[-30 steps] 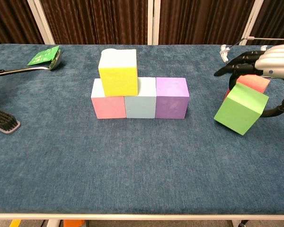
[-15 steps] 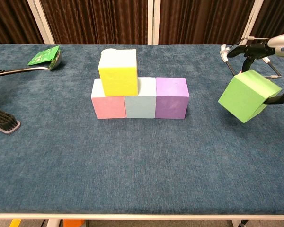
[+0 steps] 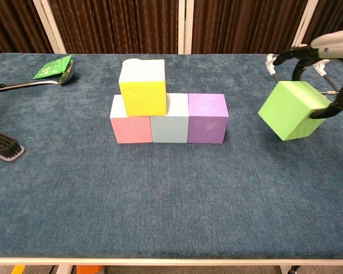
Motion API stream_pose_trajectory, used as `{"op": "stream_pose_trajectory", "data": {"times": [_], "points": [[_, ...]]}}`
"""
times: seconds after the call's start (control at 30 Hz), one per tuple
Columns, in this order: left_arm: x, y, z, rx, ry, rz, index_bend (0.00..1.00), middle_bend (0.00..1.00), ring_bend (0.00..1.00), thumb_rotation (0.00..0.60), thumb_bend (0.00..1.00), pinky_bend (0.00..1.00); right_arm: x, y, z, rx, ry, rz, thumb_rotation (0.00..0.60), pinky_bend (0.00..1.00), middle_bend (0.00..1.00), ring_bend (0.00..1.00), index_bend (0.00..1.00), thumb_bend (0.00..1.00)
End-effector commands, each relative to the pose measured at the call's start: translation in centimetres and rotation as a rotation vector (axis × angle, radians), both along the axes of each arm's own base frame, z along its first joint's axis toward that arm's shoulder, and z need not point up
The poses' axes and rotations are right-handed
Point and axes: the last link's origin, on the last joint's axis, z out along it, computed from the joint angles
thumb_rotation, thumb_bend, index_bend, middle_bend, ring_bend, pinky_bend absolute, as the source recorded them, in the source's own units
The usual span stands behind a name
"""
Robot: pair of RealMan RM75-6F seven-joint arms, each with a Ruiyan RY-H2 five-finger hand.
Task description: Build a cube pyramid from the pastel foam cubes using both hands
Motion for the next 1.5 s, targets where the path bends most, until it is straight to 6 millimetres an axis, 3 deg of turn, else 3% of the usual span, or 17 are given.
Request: {"op": "stream_pose_trajectory", "data": {"times": [0.03, 0.47, 1.0, 1.5], "points": [[0.0, -0.1, 0.4, 0.010, -0.001, -0.003, 0.08, 0.05, 0.02, 0.600, 0.09, 0.07, 2.0, -0.1, -0.4, -0.008, -0.024, 0.021, 0.600, 0.00, 0.57, 0.10, 0.00, 0.14], [-0.2, -0.4, 0.9, 0.016, -0.002, -0.016, 0.08, 0.05, 0.02, 0.600, 0.09, 0.07, 7.5, -1.4, 0.4, -0.063, -0.055, -0.021, 0.600, 0.00, 0.59, 0.12, 0.00, 0.13], [-1.6, -1.2, 1.8, 0.024, 0.008, -0.016, 0.08, 0.05, 0.01, 0.600, 0.09, 0.07, 15.6, -1.9, -2.4, -0.086, 0.022, -0.093, 0.600, 0.00, 0.60, 0.13, 0.00, 0.13], [-3.7, -1.7, 2.4, 0.023, -0.022, 0.010, 0.08, 0.05, 0.01, 0.600, 0.09, 0.07, 17.0, -2.5, -5.2, -0.096, 0.115, -0.158, 0.600, 0.00, 0.59, 0.13, 0.00, 0.12]]}}
